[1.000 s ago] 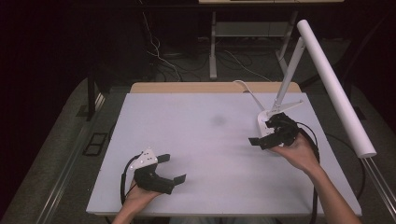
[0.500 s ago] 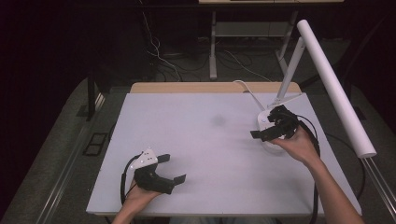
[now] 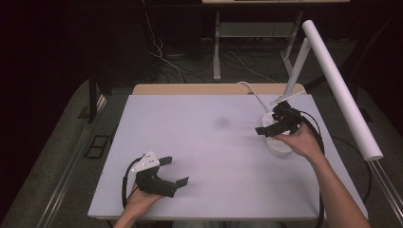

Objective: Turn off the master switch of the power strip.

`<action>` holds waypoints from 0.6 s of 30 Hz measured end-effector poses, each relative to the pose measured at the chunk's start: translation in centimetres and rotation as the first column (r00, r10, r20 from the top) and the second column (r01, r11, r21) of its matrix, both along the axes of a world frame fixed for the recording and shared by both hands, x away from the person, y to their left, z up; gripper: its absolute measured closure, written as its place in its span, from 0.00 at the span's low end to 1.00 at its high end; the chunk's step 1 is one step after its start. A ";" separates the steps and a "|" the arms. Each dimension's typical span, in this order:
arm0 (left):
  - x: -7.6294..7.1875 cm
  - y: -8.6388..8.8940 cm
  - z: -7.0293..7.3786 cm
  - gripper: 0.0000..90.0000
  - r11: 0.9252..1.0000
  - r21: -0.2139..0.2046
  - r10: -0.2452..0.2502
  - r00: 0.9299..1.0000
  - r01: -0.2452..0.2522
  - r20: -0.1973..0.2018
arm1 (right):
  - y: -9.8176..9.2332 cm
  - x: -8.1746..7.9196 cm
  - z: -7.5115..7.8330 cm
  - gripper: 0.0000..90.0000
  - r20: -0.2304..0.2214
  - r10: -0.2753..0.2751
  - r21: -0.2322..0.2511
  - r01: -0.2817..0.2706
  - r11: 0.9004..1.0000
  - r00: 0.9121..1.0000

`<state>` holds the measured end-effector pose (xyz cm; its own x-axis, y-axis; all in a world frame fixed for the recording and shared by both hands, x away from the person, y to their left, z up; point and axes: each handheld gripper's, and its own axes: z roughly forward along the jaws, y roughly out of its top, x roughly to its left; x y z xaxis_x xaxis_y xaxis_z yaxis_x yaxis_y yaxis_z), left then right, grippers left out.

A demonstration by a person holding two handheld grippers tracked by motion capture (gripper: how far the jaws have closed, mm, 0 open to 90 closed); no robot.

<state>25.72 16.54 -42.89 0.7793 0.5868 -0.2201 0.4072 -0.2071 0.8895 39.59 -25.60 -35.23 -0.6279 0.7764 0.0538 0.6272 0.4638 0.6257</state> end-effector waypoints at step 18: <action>0.1 0.2 0.0 0.00 1.000 -0.005 0.005 1.000 -0.005 -0.002 | 0.6 2.3 -0.1 0.63 0.030 0.006 -0.111 -0.002 0.994 1.000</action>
